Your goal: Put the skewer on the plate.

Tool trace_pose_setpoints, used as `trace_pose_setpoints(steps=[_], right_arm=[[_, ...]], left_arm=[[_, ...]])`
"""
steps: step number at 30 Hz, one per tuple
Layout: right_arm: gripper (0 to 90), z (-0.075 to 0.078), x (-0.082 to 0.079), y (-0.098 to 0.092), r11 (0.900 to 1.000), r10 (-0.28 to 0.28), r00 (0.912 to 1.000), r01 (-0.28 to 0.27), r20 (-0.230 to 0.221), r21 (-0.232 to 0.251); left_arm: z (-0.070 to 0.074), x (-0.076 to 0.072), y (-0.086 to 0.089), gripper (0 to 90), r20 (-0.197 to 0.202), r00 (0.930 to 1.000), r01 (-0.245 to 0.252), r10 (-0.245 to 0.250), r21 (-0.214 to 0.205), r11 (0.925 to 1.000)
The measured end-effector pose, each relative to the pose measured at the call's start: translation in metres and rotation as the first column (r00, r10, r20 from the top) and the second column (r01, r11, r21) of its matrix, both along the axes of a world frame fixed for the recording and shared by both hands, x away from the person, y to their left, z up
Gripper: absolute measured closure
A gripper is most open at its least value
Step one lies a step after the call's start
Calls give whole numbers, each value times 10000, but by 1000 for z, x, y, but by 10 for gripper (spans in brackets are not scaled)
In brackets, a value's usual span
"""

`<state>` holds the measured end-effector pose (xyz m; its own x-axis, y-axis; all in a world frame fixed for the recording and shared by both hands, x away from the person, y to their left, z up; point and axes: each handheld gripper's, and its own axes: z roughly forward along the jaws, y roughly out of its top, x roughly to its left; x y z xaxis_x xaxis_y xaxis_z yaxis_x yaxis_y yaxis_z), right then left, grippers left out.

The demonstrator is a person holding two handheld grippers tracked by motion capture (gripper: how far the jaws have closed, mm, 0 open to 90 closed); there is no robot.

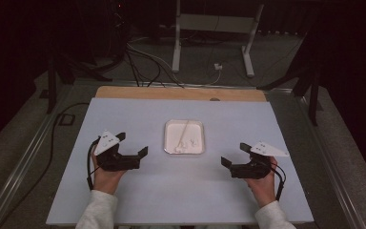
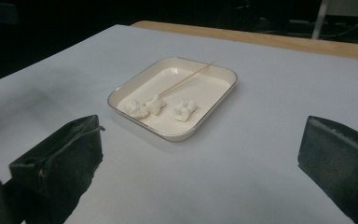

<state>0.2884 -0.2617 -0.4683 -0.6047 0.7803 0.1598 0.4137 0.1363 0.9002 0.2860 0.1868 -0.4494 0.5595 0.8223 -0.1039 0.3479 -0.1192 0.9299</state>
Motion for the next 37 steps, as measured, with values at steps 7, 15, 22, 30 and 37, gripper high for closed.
trace_pose_setpoints(steps=[7, 15, 22, 30, 37], right_arm=[[0, -1, -2, -3, 9999, -136, 9995, 138, 288, -65], [0, -3, -8, -8, 9983, -376, 9975, 402, 605, -422], [0, -4, -12, -21, 9974, -717, 9946, 724, 754, -60], [0, -9, -16, -42, 9927, -1199, 9892, 1188, 847, 185], [0, -9, -17, -45, 9914, -1308, 9884, 1298, 778, 178]], left_arm=[[-11, -14, 17, 5, 132, 9998, -119, 118, 66, 9999], [-16, -28, 27, 5, 508, 9979, -402, 396, 119, 9991], [-17, -35, 34, 6, 904, 9931, -759, 753, 34, 9971], [-15, -36, 45, 6, 1043, 9874, -1176, 1191, -202, 9928], [-20, -33, 46, 6, 835, 9882, -1276, 1287, -190, 9916]])
